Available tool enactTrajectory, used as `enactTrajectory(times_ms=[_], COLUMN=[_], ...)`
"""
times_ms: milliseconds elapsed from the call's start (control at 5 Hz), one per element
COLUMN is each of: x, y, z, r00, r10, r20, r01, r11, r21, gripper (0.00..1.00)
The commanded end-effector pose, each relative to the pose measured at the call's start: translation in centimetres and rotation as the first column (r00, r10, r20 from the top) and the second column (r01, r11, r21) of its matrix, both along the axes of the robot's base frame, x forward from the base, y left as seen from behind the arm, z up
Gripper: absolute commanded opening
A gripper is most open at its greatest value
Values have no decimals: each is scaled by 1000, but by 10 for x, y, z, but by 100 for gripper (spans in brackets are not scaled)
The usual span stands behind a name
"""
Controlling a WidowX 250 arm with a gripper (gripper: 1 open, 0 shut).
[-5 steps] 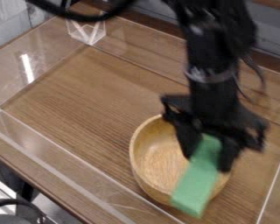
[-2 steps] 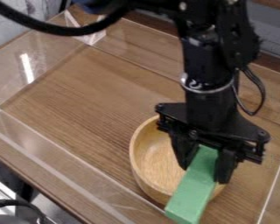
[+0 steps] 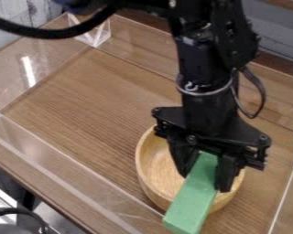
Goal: Put the green block in the brown bowl
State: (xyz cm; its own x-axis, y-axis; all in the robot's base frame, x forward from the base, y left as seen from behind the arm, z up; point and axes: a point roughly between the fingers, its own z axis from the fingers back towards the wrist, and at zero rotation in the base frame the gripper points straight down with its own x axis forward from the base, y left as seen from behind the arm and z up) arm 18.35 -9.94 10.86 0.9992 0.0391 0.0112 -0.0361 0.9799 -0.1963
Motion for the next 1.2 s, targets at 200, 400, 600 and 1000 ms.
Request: enactTrajectory(times_ms=[200, 400, 600, 1000], x=[2, 2, 2, 1], y=[5, 7, 9, 9], z=[13, 15, 17, 19], r00=[999, 999, 999, 998], r10=[12, 12, 9, -1], r20=[42, 45, 49, 58], r01=[-11, -11, -8, 3], r11=[1000, 1000, 1000, 999], r21=[-24, -25, -28, -35], gripper=[0, 0, 0, 0])
